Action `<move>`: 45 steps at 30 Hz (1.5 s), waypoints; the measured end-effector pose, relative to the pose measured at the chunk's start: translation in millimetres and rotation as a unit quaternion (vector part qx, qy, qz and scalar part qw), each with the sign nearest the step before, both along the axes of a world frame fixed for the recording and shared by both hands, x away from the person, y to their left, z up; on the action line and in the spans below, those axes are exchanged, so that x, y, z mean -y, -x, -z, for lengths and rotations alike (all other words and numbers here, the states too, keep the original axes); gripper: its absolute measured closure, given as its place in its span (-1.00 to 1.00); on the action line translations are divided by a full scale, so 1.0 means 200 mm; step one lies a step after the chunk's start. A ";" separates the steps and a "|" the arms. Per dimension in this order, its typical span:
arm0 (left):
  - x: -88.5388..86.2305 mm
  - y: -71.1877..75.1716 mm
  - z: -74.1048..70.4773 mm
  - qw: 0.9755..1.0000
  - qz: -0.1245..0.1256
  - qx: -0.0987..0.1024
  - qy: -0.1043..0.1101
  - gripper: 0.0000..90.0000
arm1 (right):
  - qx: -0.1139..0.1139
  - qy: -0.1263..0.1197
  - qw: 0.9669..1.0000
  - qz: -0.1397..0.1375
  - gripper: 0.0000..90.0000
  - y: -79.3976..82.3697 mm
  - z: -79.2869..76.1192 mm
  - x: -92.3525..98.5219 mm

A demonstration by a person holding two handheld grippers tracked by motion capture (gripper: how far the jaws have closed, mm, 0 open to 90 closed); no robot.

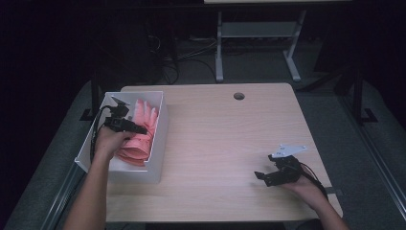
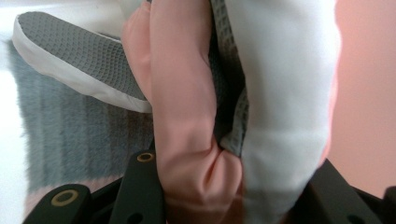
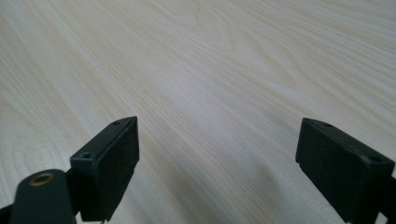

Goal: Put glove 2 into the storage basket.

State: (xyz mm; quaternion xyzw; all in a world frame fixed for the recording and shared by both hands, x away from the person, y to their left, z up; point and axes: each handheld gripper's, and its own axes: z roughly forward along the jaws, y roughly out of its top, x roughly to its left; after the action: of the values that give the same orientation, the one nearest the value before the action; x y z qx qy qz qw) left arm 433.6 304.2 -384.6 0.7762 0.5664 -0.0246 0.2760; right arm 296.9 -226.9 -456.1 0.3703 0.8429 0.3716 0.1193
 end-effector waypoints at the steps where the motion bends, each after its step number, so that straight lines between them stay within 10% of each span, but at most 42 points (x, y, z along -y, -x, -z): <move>1: 0.00 -0.01 0.02 1.000 0.000 -0.002 0.000 0.34 | 0.001 0.000 1.000 0.000 -0.71 0.00 0.00 0.00; 8: 0.02 -0.02 0.13 1.000 0.008 -0.017 0.007 0.25 | -0.002 0.001 1.000 0.003 -0.71 0.01 0.00 0.01; 13: 0.03 -0.01 0.13 1.000 0.021 -0.006 0.004 -0.23 | -0.001 0.000 1.000 0.005 -0.71 0.02 -0.01 0.01; 17: 0.02 0.00 0.07 1.000 0.024 0.010 -0.006 -0.62 | 0.000 0.000 1.000 0.005 -0.71 0.02 0.00 0.01; 28: -0.01 0.04 -0.13 0.998 0.034 0.056 0.002 -0.70 | -0.003 0.001 1.000 0.009 -0.71 0.02 0.00 0.02; 36: -0.01 0.08 -0.32 0.993 0.044 0.109 0.008 -0.70 | -0.003 -0.003 1.000 0.011 -0.71 0.01 0.00 0.03; 45: 0.15 0.16 -0.47 0.981 0.099 0.165 0.020 -0.70 | -0.002 -0.001 1.000 0.012 -0.71 0.02 0.01 0.04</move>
State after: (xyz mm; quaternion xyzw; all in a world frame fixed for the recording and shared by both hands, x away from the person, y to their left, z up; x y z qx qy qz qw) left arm 402.4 273.9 -289.7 0.8163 0.4326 0.0647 0.3771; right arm 293.5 -235.5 -457.6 0.3812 0.8380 0.3708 0.1219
